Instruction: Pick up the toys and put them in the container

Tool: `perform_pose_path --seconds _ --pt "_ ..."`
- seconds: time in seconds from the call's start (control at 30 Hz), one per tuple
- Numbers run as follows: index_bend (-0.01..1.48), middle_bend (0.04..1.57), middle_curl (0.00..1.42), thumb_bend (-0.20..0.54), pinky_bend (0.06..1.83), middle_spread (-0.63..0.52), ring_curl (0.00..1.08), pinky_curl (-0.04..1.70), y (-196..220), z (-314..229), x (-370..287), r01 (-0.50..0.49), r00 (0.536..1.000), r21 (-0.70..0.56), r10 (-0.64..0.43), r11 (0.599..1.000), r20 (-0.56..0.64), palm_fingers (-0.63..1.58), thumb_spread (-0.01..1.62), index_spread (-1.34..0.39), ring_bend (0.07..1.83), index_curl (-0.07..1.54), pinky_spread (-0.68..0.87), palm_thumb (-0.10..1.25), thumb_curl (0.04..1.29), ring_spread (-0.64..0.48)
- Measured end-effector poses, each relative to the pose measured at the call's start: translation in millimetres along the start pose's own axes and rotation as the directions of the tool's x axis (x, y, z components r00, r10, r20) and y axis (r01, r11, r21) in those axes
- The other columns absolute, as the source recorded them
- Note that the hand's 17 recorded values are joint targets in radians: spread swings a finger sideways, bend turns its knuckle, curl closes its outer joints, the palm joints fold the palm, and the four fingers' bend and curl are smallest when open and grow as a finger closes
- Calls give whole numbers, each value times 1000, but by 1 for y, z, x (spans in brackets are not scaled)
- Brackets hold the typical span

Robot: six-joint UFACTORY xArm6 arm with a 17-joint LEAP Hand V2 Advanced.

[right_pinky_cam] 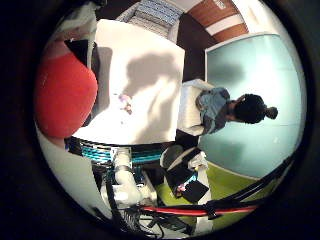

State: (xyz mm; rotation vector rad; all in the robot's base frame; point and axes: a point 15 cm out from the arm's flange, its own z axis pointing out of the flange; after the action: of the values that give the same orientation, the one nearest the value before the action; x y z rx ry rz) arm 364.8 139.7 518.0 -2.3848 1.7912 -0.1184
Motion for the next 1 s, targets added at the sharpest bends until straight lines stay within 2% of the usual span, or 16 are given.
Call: perform_pose_path --seconds 0.23,0.5,0.67,0.73,0.77,0.8,0.87,0.9,0.93,1.0 --pt "1089 1282 889 -10 1159 -167 797 1215 -34 2 -74 84 995 98 -88 992 45 1063 1187 -253 1355 871 -166 1012 541 -241" --pt "1077 1283 880 -11 1116 -164 825 1287 -37 22 -95 116 991 68 -120 991 57 1069 1193 -255 1339 876 -164 996 551 -247" --pt "1053 1273 878 -20 1102 -167 829 1295 -51 27 -101 113 990 103 -120 988 73 1056 1211 -258 1323 881 -174 956 548 -250" --pt "970 1223 861 -36 1059 -177 799 1228 -49 39 -99 111 991 81 -117 991 72 1052 1215 -272 1309 864 -199 868 533 -247" --pt "875 1188 841 -36 1033 -179 770 1172 -47 46 -98 110 991 69 -115 992 74 1042 1209 -289 1295 846 -225 817 524 -248" --pt "695 1124 805 -40 1014 -190 731 1093 -46 52 -97 113 990 56 -117 992 75 944 1200 -313 1266 819 -289 732 505 -259" --pt "491 990 755 -28 1013 -202 686 1013 -43 54 -95 112 990 45 -115 993 78 725 1220 -350 1220 769 -383 686 478 -275" --pt "380 854 707 -28 1003 -201 650 979 -42 54 -95 113 990 43 -117 993 78 459 1231 -385 1148 714 -397 652 458 -274" --pt "356 743 660 -28 954 -192 613 954 -41 53 -94 116 990 42 -119 992 77 330 1237 -423 1082 670 -365 623 438 -254" --pt "340 592 580 -25 849 -138 546 925 -39 53 -94 127 989 37 -129 991 77 147 1237 -447 957 606 -199 587 412 -156"
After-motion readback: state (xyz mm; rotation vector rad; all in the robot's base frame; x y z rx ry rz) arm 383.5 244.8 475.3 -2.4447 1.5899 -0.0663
